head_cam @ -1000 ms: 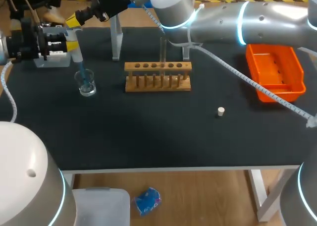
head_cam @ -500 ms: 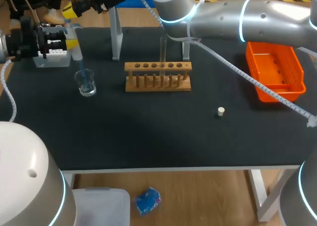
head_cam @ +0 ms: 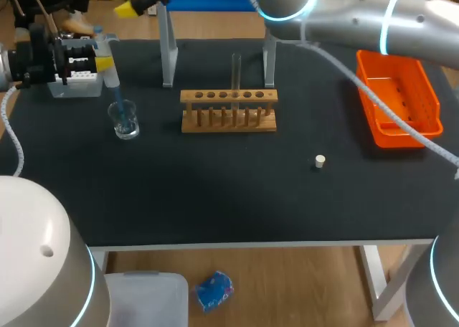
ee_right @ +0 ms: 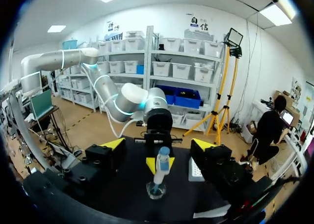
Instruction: Invert the test tube, pick up the pipette, mount the tip to pipette, aspirate from beaker and dispense into the tube, eject the tip, return the pipette, and cap with the stopper.
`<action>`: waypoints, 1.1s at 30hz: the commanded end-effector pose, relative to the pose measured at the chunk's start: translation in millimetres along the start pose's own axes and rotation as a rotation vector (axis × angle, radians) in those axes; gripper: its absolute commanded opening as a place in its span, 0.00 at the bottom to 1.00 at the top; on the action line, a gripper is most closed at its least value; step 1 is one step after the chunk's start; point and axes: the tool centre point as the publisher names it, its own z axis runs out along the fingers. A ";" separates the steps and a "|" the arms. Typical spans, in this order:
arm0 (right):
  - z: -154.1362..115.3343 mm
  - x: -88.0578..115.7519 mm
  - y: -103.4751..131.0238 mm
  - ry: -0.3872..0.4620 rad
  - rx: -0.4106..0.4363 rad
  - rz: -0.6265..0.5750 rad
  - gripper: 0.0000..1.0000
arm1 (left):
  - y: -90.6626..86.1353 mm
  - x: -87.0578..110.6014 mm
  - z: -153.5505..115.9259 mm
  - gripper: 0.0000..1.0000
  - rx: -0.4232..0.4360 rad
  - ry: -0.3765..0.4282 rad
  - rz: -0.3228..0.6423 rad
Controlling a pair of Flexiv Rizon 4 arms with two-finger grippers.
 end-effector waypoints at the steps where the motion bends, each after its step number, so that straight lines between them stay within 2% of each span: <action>1: -78.0 34.6 -5.3 -0.068 0.039 -0.011 1.00 | -0.4 -0.2 -0.8 0.00 0.000 0.003 0.001; 8: -163.4 70.4 -35.6 -0.141 0.071 -0.007 1.00 | -0.4 -0.2 -0.8 0.00 0.000 0.003 0.001; 13: -204.0 99.2 -78.9 -0.202 0.043 0.041 1.00 | -0.4 -0.2 -0.8 0.00 0.000 0.003 0.001; 22: -222.1 127.3 -156.1 -0.237 0.009 0.081 1.00 | -0.4 -0.2 -0.8 0.00 0.000 0.003 0.001; 28: -224.0 134.7 -185.4 -0.230 -0.023 0.077 1.00 | -0.4 -0.2 -0.8 0.00 0.000 0.003 0.001; 33: -219.5 132.5 -206.3 -0.213 -0.045 0.055 1.00 | -0.4 -0.2 -0.8 0.00 0.000 0.003 0.001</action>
